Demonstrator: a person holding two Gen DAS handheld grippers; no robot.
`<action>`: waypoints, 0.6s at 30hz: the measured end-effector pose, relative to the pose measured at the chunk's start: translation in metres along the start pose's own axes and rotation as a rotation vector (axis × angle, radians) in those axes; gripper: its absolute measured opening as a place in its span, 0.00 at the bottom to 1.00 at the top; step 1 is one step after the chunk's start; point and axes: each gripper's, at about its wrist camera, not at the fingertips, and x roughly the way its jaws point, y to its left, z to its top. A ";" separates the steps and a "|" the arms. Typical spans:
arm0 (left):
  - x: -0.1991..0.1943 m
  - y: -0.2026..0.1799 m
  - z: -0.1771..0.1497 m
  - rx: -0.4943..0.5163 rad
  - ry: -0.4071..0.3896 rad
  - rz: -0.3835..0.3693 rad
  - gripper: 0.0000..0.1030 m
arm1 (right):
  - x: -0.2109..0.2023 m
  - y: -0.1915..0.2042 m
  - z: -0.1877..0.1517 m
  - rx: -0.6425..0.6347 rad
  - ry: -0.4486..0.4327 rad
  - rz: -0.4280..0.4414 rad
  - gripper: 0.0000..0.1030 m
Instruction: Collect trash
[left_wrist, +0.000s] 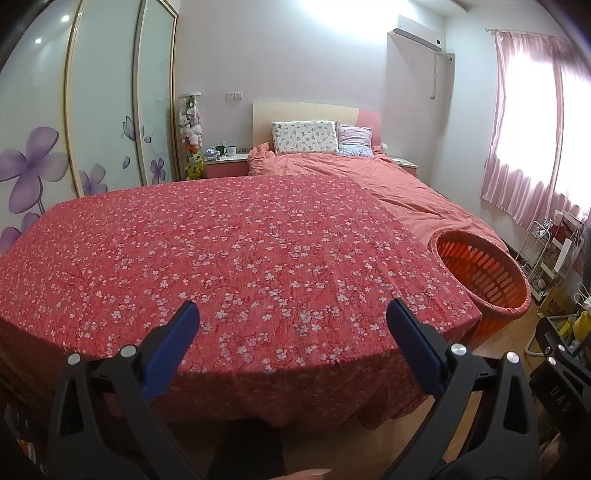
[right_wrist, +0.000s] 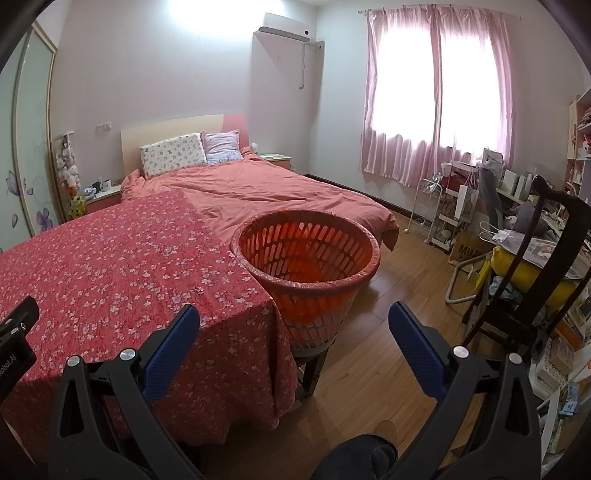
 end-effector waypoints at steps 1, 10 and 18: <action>0.000 0.000 0.000 0.000 0.000 0.000 0.96 | 0.000 0.000 0.000 0.000 0.000 0.000 0.98; 0.000 -0.001 0.000 -0.001 -0.003 0.002 0.96 | 0.002 0.001 -0.001 0.000 0.008 0.008 0.98; -0.003 0.000 0.002 -0.003 -0.013 0.009 0.96 | 0.001 0.001 -0.001 0.000 0.008 0.009 0.98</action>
